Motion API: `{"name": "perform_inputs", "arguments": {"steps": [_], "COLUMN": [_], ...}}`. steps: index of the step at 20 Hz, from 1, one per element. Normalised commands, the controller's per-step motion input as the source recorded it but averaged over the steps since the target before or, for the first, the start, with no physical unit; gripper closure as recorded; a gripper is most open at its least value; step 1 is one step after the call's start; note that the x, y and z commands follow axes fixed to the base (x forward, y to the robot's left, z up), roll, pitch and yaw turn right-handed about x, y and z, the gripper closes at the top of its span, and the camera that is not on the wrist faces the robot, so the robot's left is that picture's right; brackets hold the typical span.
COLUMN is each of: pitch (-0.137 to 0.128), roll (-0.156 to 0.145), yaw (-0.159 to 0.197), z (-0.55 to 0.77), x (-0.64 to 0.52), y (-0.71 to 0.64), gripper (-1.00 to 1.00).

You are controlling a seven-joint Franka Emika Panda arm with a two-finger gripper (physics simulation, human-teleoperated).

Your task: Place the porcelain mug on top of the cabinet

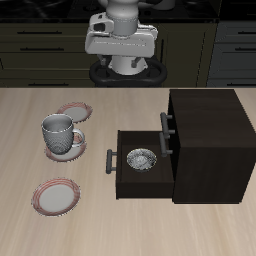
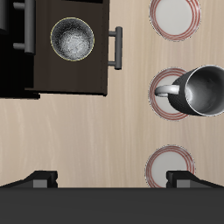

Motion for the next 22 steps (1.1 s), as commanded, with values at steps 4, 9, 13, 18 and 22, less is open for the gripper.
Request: {"name": "perform_inputs", "arguments": {"steps": [4,9,13,18,22], "pitch": [-0.007,-0.005,-0.002,-0.035,-0.082], "roll": [0.053,0.025,-0.039,-0.053,0.003], "yaw": [0.014,0.014,-0.013,0.0,-0.005], "z": [0.03,-0.02,-0.03,-0.02,0.03], "x": [0.12,0.11,0.14,0.11,0.03], "y": [-0.22,-0.26,-0.49,-0.43,-0.4], "gripper": [-1.0,-1.0,-1.0,-1.0,-1.0]}}
